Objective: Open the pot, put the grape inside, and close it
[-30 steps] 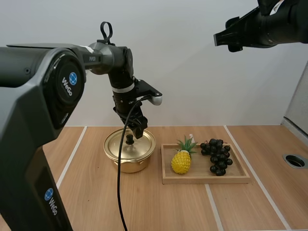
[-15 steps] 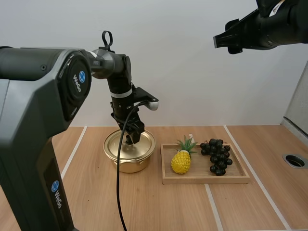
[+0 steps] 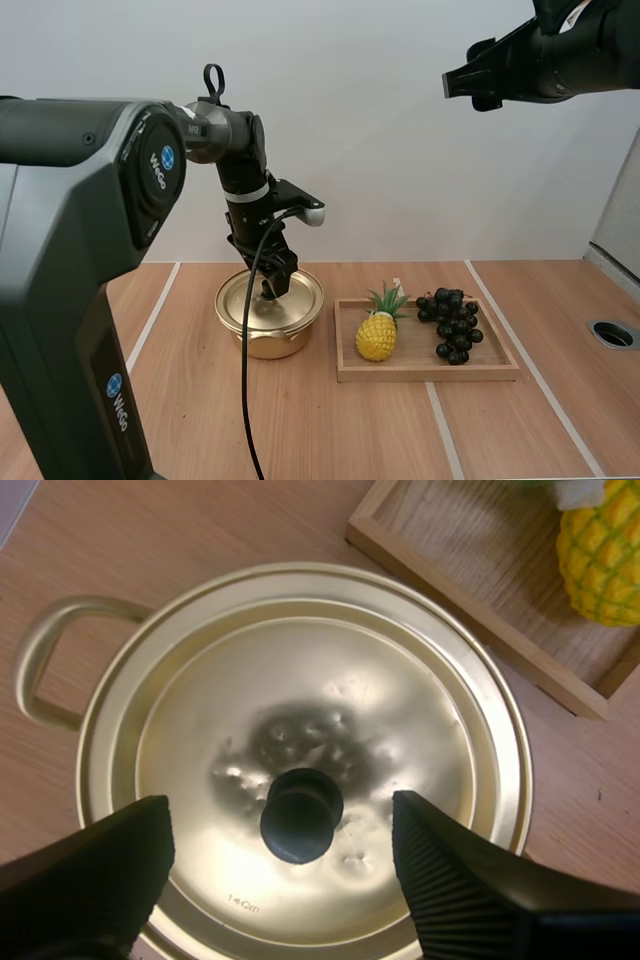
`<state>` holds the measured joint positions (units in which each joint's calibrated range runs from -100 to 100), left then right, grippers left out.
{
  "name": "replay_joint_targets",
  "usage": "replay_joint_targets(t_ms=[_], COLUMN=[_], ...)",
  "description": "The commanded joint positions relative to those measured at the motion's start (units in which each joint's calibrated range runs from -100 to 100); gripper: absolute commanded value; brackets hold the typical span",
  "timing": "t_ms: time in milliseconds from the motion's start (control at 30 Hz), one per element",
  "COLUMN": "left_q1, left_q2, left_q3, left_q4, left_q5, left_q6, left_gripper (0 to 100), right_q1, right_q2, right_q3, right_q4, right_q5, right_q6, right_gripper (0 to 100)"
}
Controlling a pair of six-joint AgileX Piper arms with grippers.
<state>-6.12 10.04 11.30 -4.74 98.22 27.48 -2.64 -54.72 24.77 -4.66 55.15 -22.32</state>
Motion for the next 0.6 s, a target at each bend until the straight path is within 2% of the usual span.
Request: replay_joint_targets(t_ms=[0, 500, 533, 567], left_q1=[-0.01, -0.01, -0.01, -0.01], left_q2=[0.9, 3.0, 3.0, 3.0], left_q3=[-0.6, -0.6, -0.6, -0.6], left_q4=[-1.2, -0.6, -0.6, -0.6], left_q5=[-0.3, -0.8, -0.8, -0.8], left_q6=[0.2, 0.2, -0.1, -0.3], left_gripper=[100, 100, 98, 71], right_q1=[-0.2, -0.2, -0.2, -0.2], right_q2=[-0.5, -0.5, -0.5, -0.5], right_q3=[-0.4, -0.4, -0.4, -0.4], right_q4=[0.5, 1.0, 1.4, 1.9], right_q5=[-0.3, -0.3, -0.3, -0.3], right_q6=[-0.4, -0.4, -0.4, -0.4], right_gripper=[100, 100, 100, 100])
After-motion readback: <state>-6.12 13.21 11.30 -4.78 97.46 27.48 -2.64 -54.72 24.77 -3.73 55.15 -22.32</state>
